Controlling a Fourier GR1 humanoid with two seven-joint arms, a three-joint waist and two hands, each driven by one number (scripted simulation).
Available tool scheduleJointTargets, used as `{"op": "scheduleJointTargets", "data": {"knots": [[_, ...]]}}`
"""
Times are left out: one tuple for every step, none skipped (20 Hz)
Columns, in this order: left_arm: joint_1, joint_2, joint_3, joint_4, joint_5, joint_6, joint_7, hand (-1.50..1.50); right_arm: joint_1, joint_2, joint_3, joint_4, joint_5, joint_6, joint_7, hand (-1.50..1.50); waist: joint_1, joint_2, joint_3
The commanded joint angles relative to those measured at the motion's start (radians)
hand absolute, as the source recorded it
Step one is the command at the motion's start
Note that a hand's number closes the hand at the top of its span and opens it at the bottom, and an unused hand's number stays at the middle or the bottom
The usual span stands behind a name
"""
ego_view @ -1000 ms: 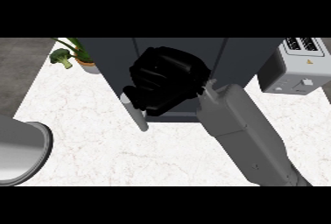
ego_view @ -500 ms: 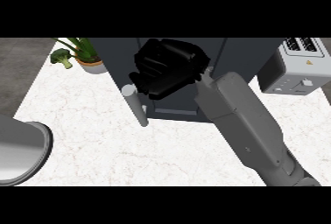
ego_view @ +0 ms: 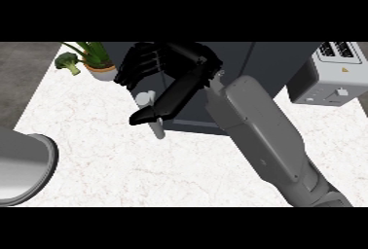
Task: Pick up the bottled water, place it into the cabinet and close the cabinet
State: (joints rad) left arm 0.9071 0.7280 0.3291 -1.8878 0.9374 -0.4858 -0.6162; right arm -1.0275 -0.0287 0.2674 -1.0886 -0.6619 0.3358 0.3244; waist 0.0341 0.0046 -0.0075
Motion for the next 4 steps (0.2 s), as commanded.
{"op": "scheduleJointTargets", "data": {"knots": [[-0.028, 0.002, -0.013, 0.003, -0.008, -0.026, 0.007, -1.50, -0.150, -0.071, -0.150, 0.066, 0.050, -0.126, -0.075, -1.50, -0.003, 0.003, 0.006], [-0.006, -0.013, -0.012, -0.011, -0.037, -0.031, -0.002, -1.50, -0.123, -0.076, -0.143, 0.064, 0.058, -0.115, -0.089, -1.50, 0.002, 0.001, 0.007], [-0.041, -0.022, -0.039, -0.021, -0.038, 0.008, 0.018, -1.50, -0.129, -0.059, -0.136, 0.063, 0.057, -0.116, -0.088, -1.50, -0.011, 0.003, 0.007], [-0.040, -0.019, -0.048, -0.032, -0.027, -0.002, 0.025, -1.50, -0.148, -0.082, -0.150, 0.080, 0.059, -0.102, -0.090, -1.50, -0.006, 0.007, 0.007]]}}
